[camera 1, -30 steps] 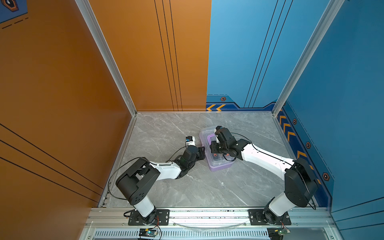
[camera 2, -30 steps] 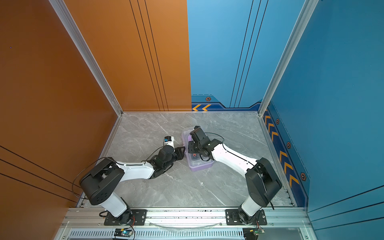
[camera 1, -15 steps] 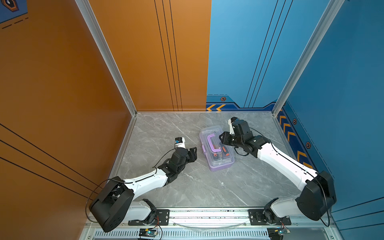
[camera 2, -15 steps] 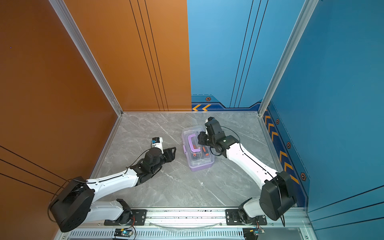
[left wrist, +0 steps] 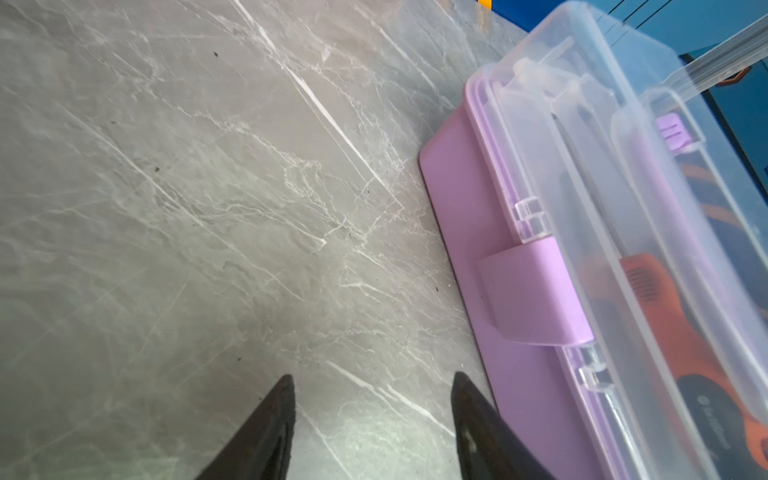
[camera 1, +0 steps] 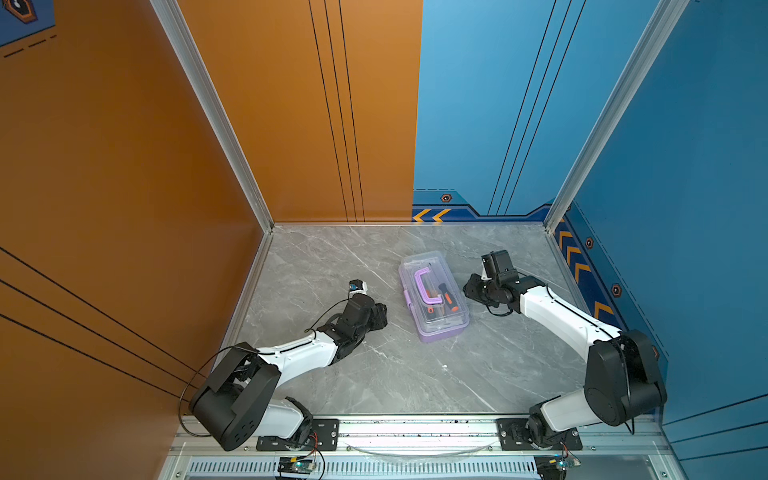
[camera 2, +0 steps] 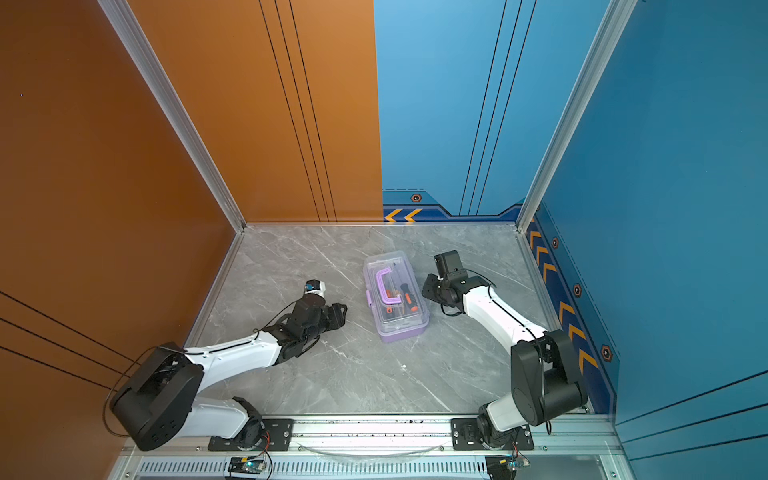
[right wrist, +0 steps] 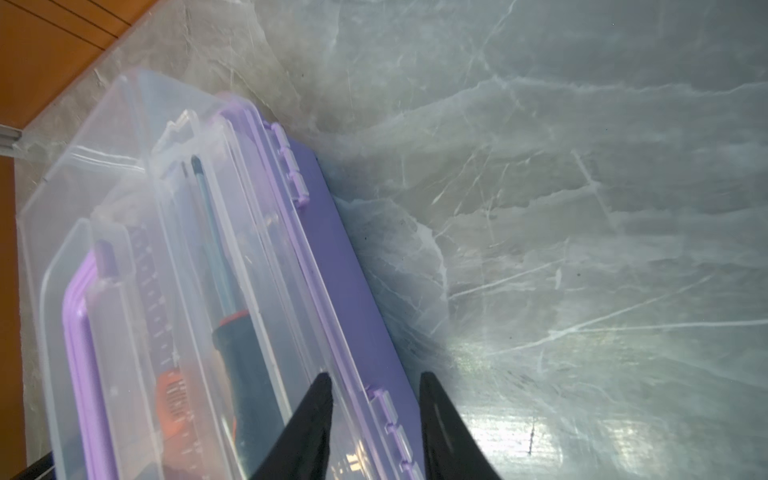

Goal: Pack the tool kit

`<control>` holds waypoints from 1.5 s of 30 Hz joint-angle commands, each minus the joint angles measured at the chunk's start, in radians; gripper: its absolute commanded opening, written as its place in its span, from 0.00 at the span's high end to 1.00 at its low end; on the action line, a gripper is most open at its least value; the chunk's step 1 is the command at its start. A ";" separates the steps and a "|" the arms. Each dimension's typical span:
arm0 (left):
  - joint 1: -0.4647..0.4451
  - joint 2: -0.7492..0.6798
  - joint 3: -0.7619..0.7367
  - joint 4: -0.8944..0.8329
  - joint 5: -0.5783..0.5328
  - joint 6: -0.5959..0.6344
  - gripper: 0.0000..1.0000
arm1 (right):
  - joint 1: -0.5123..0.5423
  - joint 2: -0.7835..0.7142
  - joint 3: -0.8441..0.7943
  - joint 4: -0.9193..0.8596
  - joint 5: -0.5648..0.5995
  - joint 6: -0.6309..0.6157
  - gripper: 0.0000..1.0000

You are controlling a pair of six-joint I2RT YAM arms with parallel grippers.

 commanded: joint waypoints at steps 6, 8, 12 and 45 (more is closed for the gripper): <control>0.009 0.085 0.055 0.055 0.088 -0.012 0.41 | 0.113 -0.018 -0.055 0.010 0.008 0.064 0.64; 0.008 0.098 0.060 0.061 0.095 -0.014 0.41 | 0.115 -0.036 -0.070 0.001 0.027 0.066 0.64; 0.020 0.099 0.060 0.060 0.098 -0.019 0.41 | 0.082 -0.082 -0.070 -0.020 0.052 0.060 0.64; 0.128 0.226 0.411 -0.362 0.474 0.025 0.44 | 0.330 0.154 0.376 -0.187 0.109 -0.046 0.65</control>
